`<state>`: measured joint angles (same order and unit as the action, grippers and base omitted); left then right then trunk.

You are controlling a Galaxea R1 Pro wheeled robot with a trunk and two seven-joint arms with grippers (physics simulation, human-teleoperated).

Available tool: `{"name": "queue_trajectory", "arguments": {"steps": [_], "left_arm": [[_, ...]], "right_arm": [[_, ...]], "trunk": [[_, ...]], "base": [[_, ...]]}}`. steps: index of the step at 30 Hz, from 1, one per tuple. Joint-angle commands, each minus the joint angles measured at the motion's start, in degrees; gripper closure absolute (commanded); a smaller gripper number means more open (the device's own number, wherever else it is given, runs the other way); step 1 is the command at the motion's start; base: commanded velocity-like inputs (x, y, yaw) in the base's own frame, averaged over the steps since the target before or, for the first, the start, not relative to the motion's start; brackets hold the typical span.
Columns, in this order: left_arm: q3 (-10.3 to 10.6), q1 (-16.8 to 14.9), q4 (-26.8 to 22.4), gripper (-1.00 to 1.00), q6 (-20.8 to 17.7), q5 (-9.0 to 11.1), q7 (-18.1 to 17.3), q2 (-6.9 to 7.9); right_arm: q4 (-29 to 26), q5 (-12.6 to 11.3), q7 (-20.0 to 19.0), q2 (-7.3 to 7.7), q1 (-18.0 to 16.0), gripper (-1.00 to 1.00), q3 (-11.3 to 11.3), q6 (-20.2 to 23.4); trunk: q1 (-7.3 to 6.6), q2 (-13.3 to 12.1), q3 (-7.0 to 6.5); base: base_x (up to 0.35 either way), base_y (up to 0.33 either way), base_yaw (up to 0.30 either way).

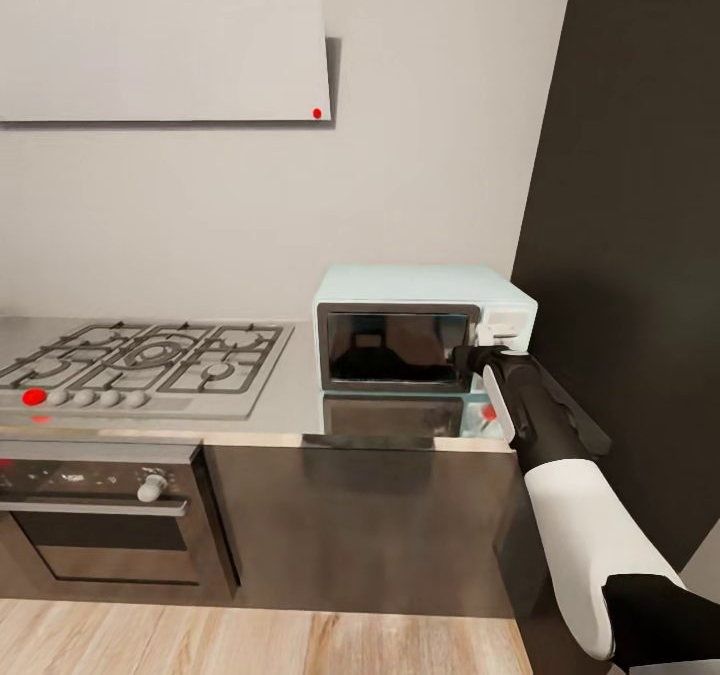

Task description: In the kitchen, take the popcorn bag from the countertop, put it into the microwave, and heat it until the popcorn is cooked so the cooked popcorn ends up inside the bag.

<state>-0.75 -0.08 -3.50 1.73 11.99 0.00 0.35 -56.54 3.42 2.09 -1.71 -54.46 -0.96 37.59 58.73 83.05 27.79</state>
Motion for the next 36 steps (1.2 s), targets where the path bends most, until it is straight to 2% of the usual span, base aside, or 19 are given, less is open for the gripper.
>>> {"name": "queue_trajectory", "arguments": {"steps": [1,25,26,36], "left_arm": [[0.0,0.0,0.0,-1.0,0.1,0.3,0.0,0.0],[0.0,0.0,0.1,-1.0,0.1,0.3,0.0,0.0],[0.0,0.0,0.1,-1.0,0.1,0.3,0.0,0.0],[0.0,0.0,0.1,-1.0,0.1,0.3,0.0,0.0]], "right_arm": [[-0.1,0.3,-0.1,-0.05,0.0,-1.0,-0.1,0.3],[0.1,0.4,0.3,0.04,0.0,-1.0,-0.1,0.2],[0.0,0.4,0.3,0.04,0.0,1.0,-0.1,0.2],[0.1,0.4,0.2,0.04,0.0,1.0,-0.1,0.4]], "trunk": [[0.0,0.0,0.06],[0.0,0.0,0.06],[0.0,0.0,0.06],[0.0,0.0,0.06]], "base": [[0.016,0.0,0.0],[0.017,0.0,0.0],[0.0,0.0,0.0],[0.0,0.0,0.0]]}}
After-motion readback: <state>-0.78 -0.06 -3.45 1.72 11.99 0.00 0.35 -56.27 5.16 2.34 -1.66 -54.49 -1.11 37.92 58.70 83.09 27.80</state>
